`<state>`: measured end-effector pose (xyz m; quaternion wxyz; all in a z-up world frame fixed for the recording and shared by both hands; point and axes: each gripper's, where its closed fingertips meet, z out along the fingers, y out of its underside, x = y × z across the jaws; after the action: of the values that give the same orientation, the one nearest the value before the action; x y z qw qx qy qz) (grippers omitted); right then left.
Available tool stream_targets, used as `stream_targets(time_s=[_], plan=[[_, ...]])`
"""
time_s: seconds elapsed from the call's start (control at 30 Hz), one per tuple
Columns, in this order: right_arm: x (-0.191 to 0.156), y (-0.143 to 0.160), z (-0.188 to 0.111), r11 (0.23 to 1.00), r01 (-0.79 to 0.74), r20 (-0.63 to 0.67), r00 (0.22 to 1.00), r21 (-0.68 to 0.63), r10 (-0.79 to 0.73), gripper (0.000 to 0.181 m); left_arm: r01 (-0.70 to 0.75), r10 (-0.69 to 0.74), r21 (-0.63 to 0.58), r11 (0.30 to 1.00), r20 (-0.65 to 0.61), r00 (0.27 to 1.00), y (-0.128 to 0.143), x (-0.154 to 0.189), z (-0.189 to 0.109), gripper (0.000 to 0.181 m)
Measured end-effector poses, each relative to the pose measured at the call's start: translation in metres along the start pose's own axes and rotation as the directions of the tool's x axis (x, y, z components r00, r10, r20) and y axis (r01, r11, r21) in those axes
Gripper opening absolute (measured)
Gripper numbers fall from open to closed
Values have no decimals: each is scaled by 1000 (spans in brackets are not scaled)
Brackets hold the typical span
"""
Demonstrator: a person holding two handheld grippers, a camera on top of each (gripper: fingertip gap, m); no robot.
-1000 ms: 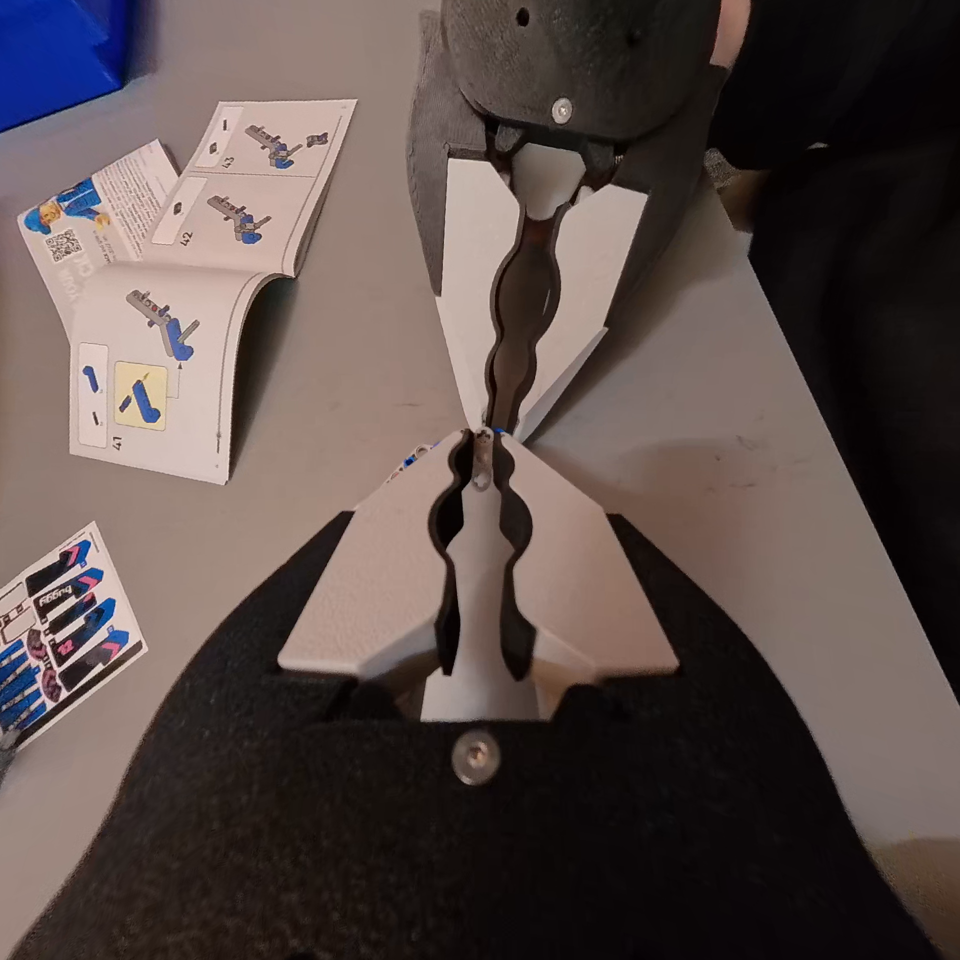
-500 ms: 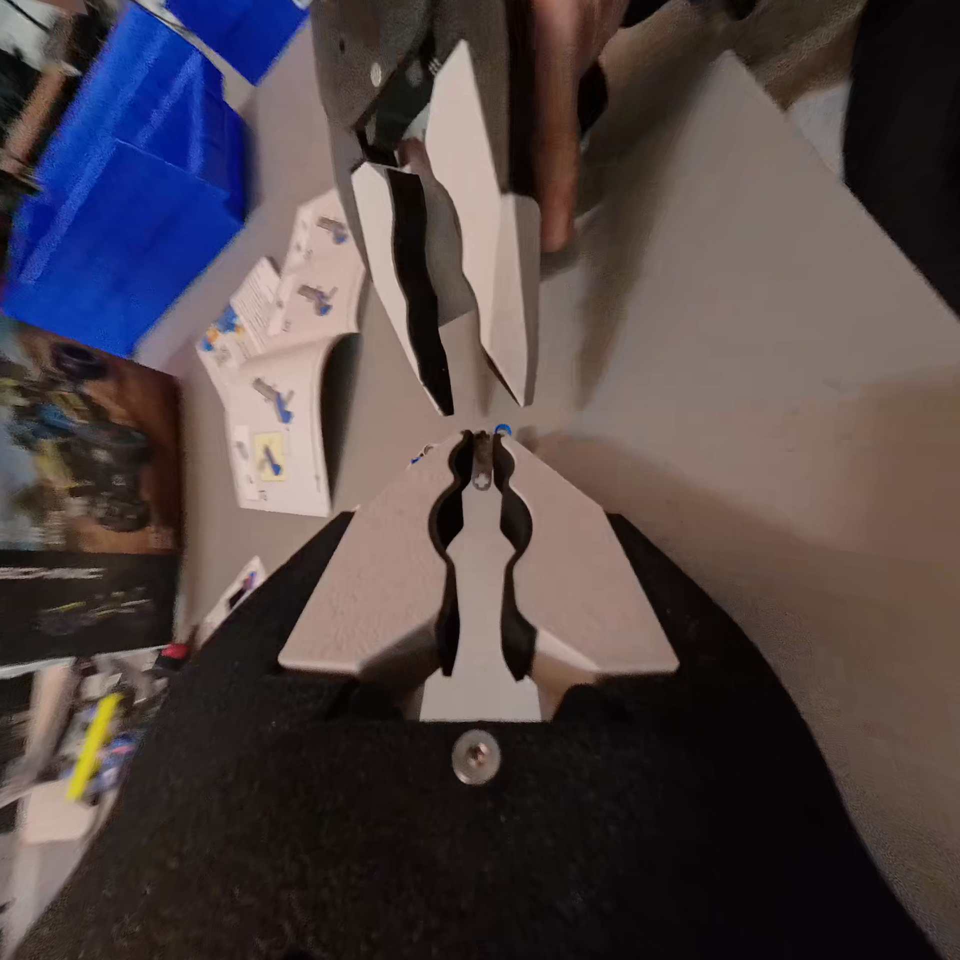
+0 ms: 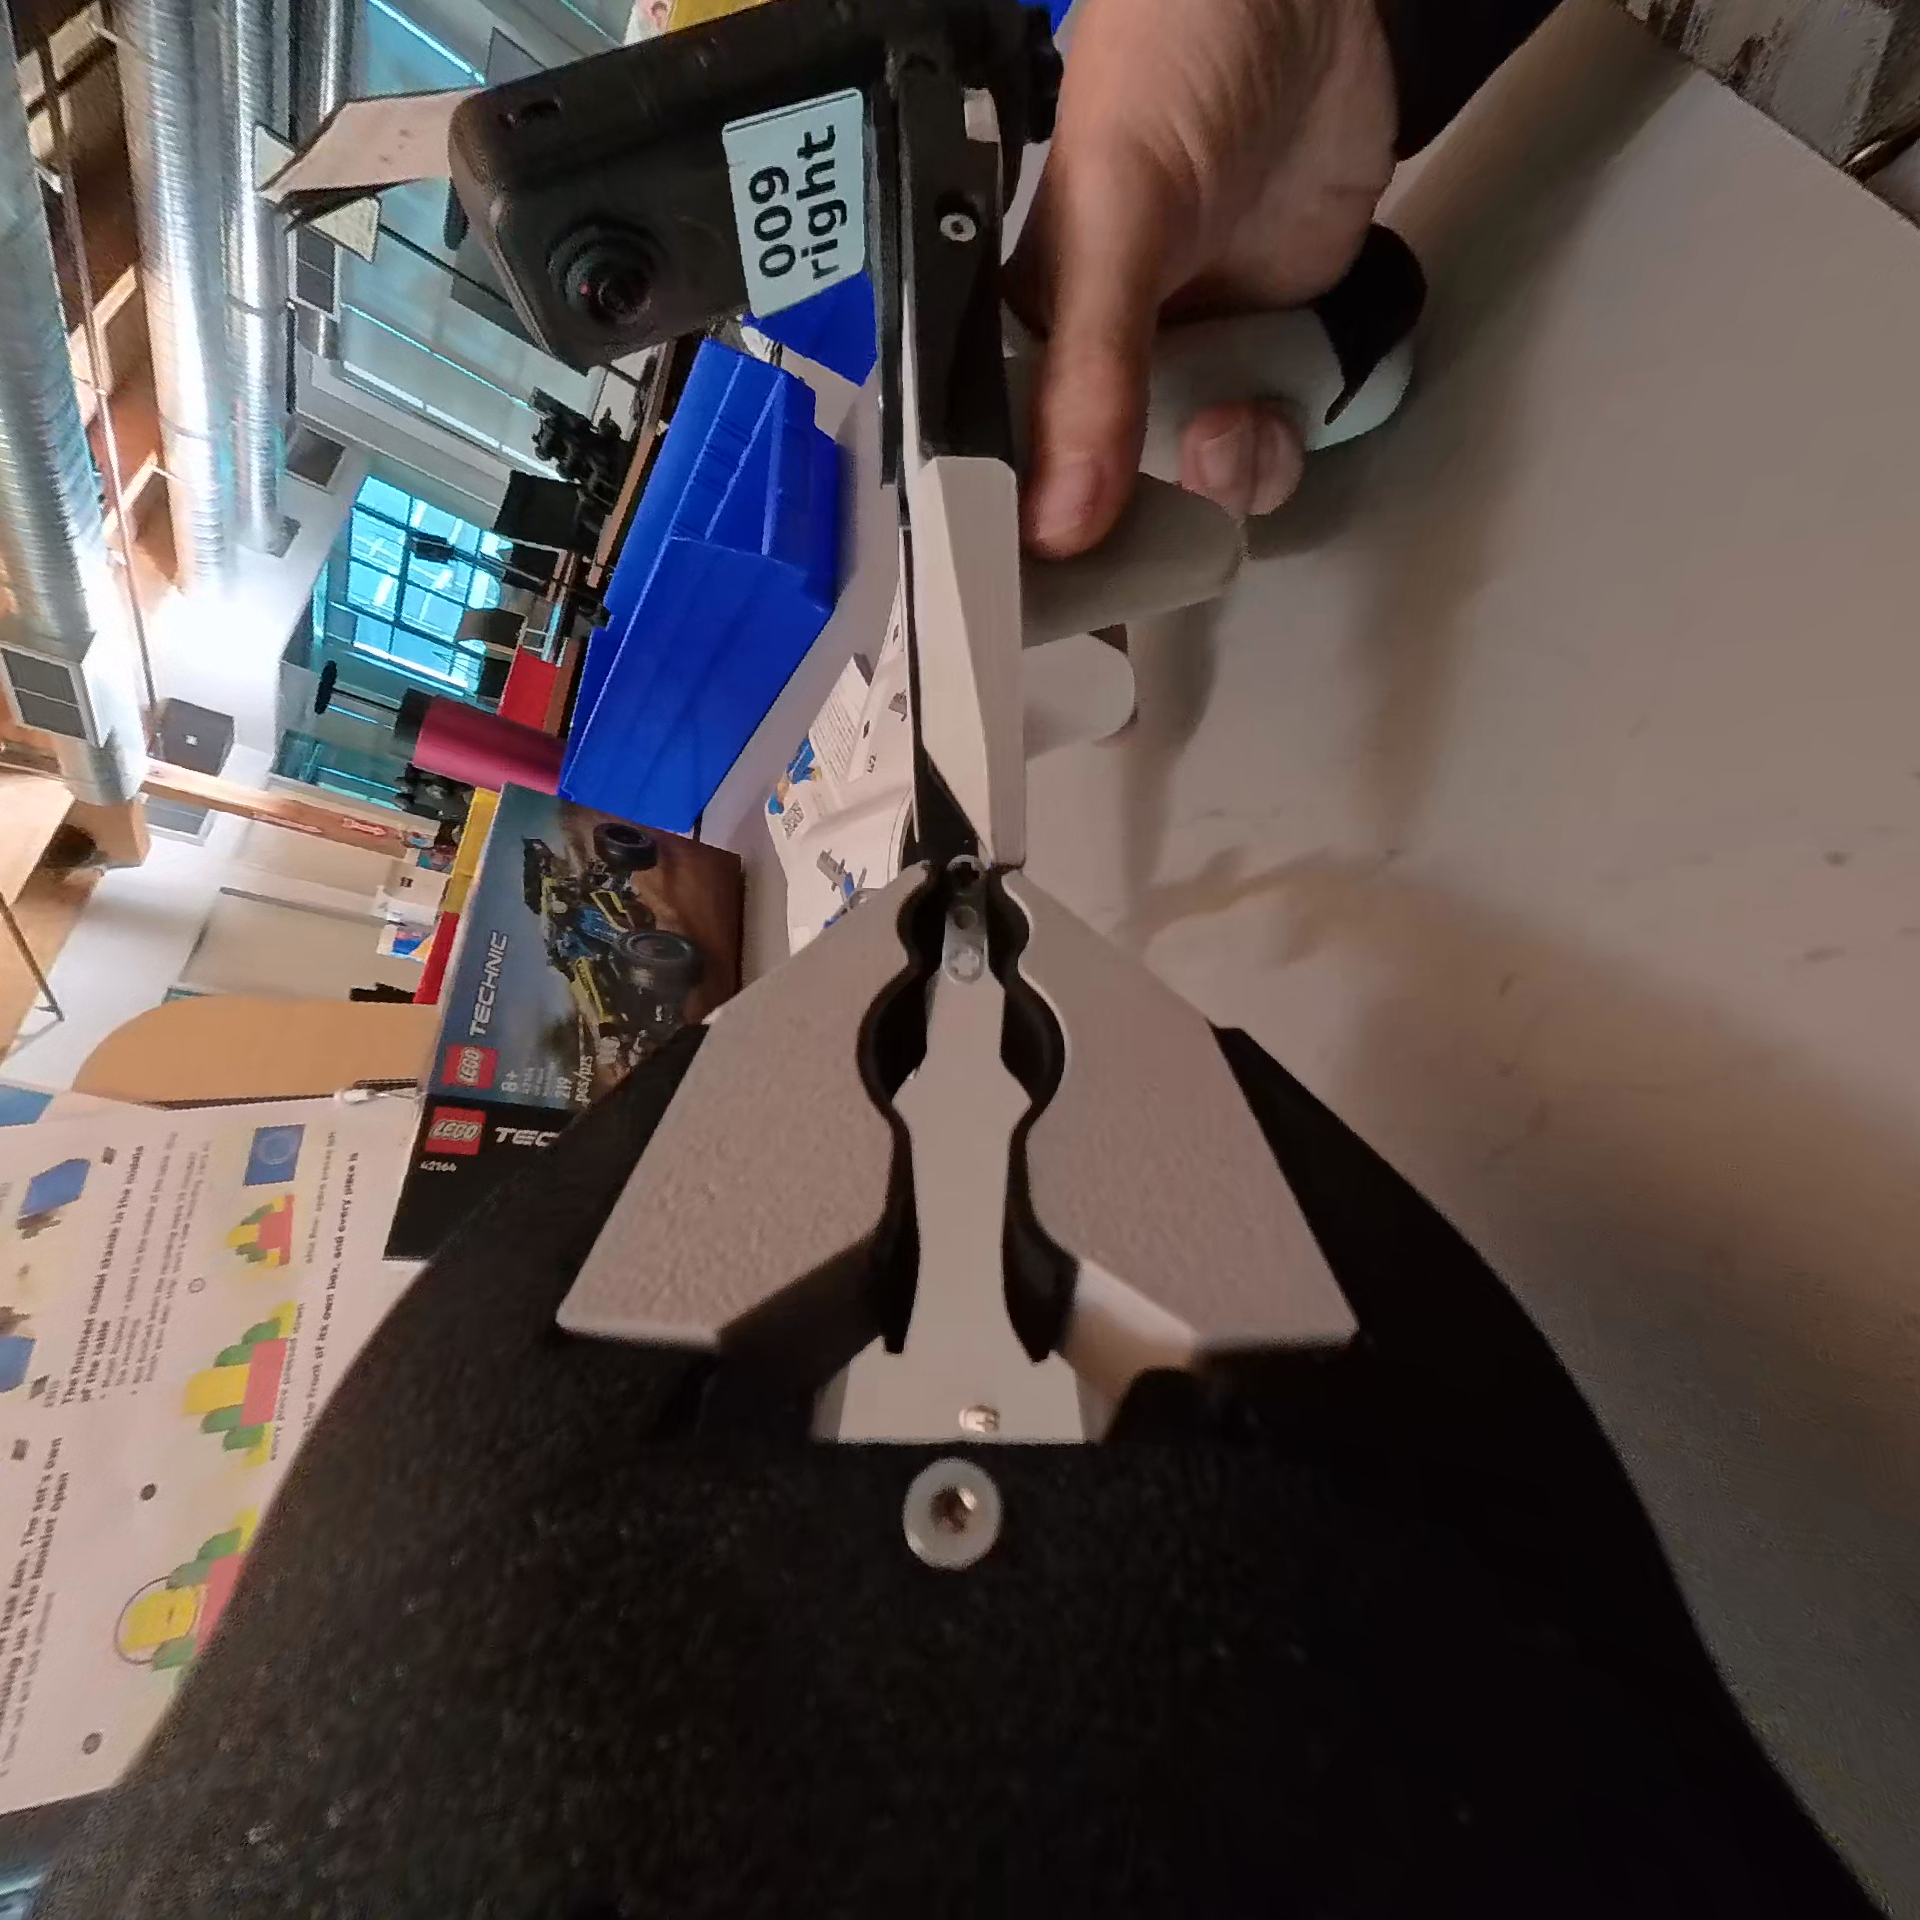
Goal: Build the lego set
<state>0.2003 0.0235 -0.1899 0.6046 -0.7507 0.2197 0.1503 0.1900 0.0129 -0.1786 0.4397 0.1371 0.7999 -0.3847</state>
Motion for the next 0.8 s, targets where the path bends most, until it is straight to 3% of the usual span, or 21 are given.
stream_targets(time_s=[0.03, 0.27, 0.67, 0.8], plan=[[0, -1, 0, 1000, -1, 1, 1000, 5, 1, 64, -10, 11, -4, 1000, 10, 1000, 0, -1, 0, 4], [-9, -11, -7, 994, -47, 92, 995, 95, 39, 54, -153, 154, -22, 988, 65, 986, -3, -1, 0, 4], [-14, -14, -9, 992, 65, 92, 993, 106, -75, 43, -178, 172, 32, 984, 132, 976, -14, -5, -5, 4], [-13, -17, -11, 991, 51, 104, 993, 121, -64, 54, -235, 225, 38, 971, 170, 959, -20, -8, -9, 4]])
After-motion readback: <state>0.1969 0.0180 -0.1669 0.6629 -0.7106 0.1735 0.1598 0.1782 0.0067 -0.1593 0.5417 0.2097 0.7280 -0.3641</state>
